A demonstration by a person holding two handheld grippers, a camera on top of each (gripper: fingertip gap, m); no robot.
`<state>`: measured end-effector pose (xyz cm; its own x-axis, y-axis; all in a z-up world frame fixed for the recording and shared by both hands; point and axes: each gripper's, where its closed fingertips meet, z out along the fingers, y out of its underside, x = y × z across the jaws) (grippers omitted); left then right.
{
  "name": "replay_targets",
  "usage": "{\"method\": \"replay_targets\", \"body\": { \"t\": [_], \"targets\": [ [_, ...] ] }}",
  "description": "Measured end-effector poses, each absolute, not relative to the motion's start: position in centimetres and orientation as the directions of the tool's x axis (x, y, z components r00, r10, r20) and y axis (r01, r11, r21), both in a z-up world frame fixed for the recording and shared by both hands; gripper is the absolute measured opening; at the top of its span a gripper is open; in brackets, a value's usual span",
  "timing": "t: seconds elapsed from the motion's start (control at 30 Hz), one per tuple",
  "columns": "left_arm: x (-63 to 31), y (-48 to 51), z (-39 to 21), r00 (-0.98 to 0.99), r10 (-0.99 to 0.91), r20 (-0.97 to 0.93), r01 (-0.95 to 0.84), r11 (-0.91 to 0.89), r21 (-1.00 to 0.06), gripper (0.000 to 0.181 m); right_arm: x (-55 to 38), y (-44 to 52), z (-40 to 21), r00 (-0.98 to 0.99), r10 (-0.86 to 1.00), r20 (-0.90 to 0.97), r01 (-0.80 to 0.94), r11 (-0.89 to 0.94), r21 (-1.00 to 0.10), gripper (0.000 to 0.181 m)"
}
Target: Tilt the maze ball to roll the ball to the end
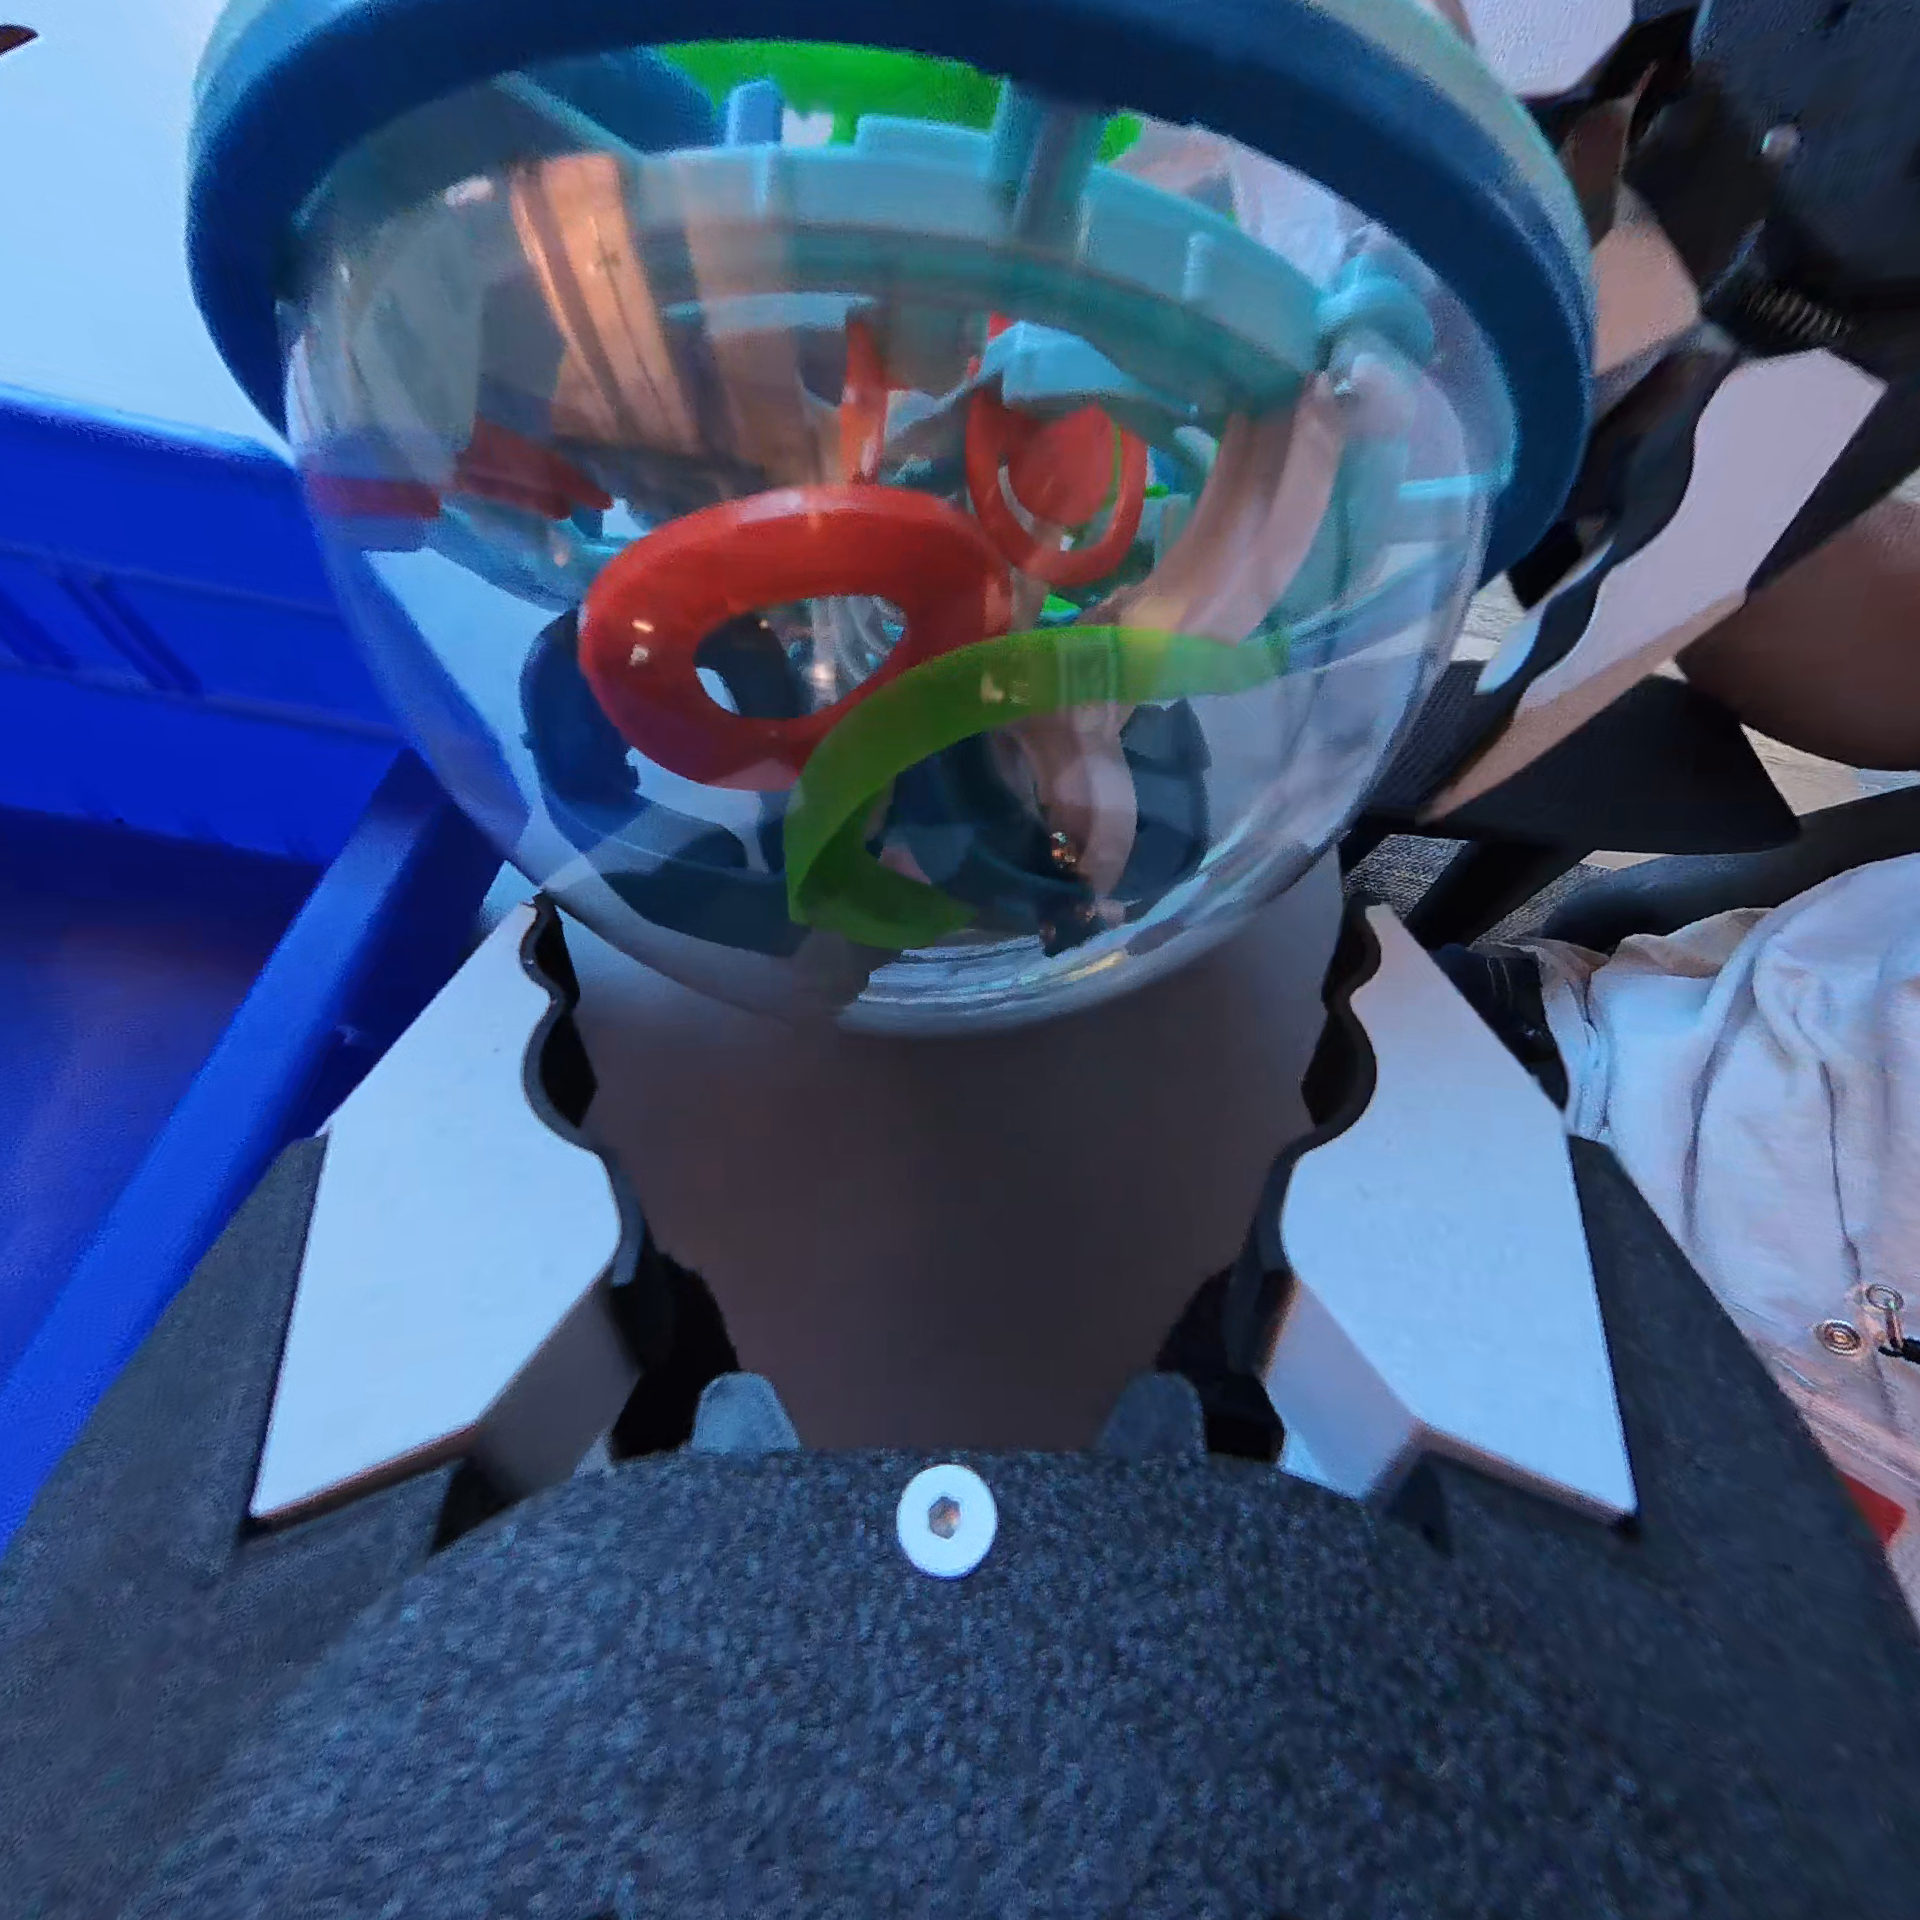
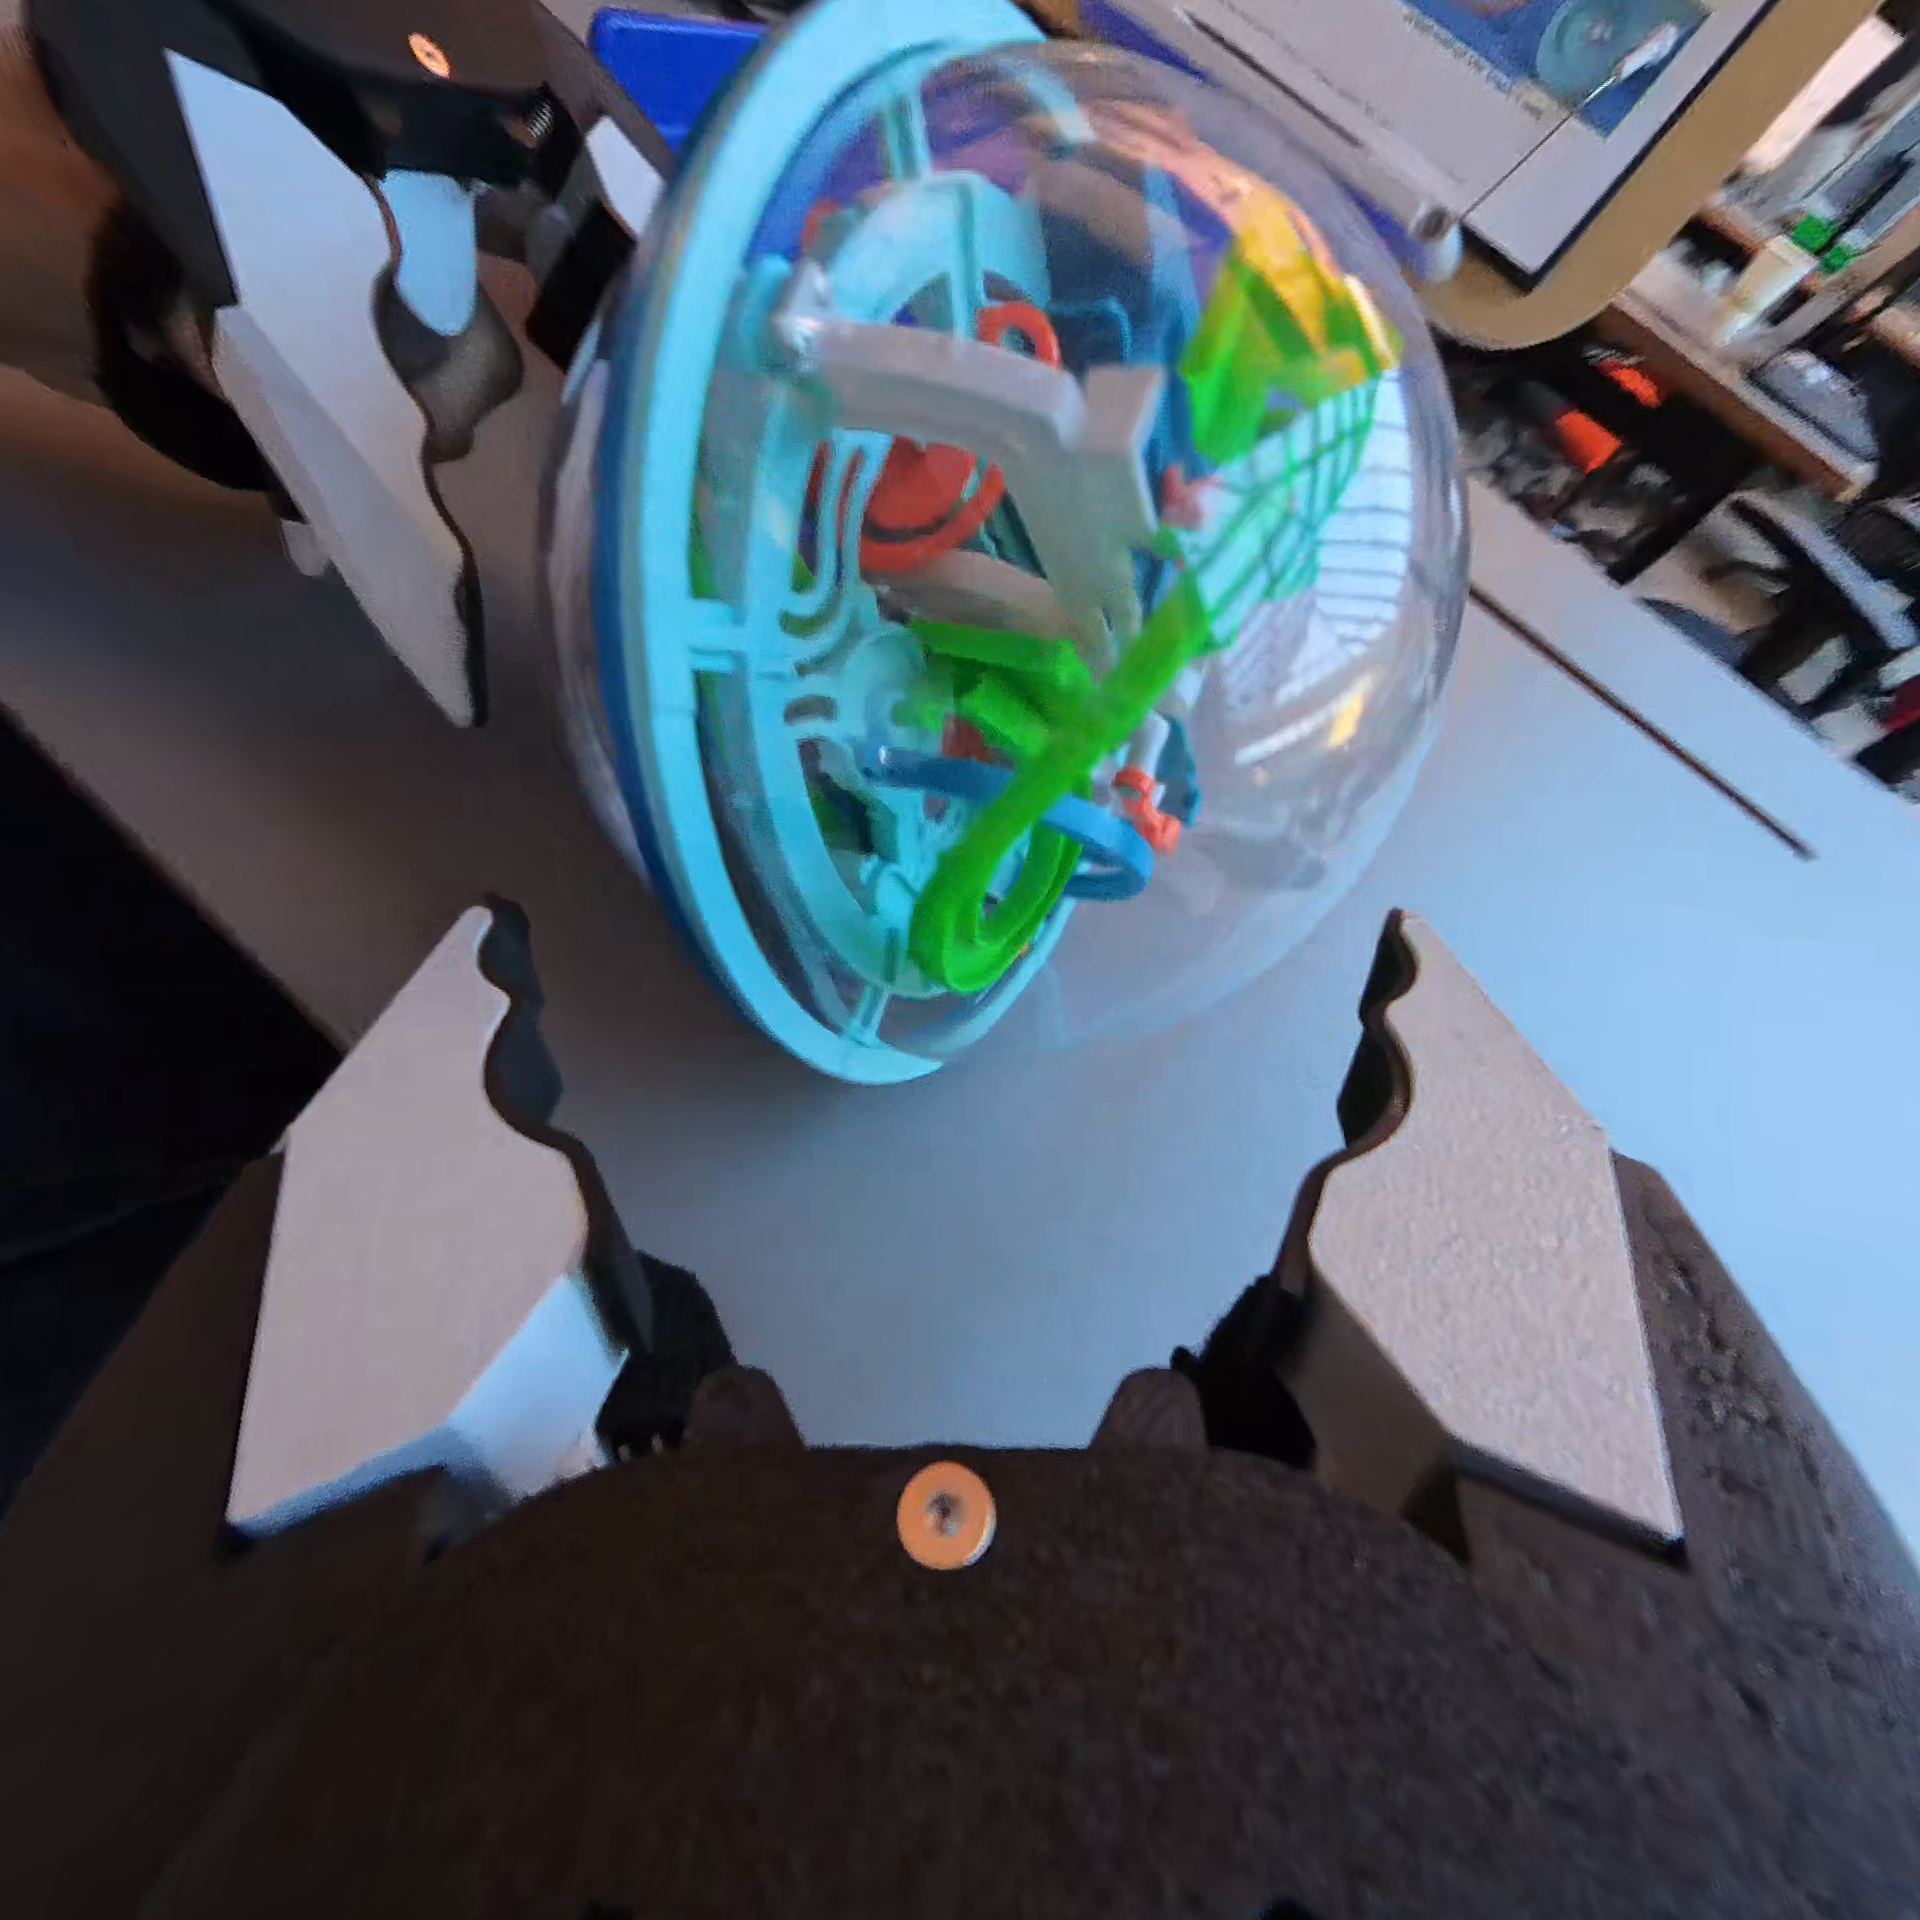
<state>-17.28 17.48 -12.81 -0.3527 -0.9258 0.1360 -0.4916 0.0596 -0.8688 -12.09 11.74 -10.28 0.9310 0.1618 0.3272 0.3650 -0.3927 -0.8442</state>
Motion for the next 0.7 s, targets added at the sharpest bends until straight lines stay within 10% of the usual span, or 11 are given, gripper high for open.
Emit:
{"method": "replay_targets", "body": {
  "t": [0.7],
  "targets": [
    [-14.5, 19.3, -10.9, -0.436, -0.899, -0.029, -0.444, 0.243, -0.862, 0.16, -6.6, 13.6, -7.7, 0.882, 0.425, -0.205, 0.01, -0.45, -0.893, 0.131]
  ]
}}
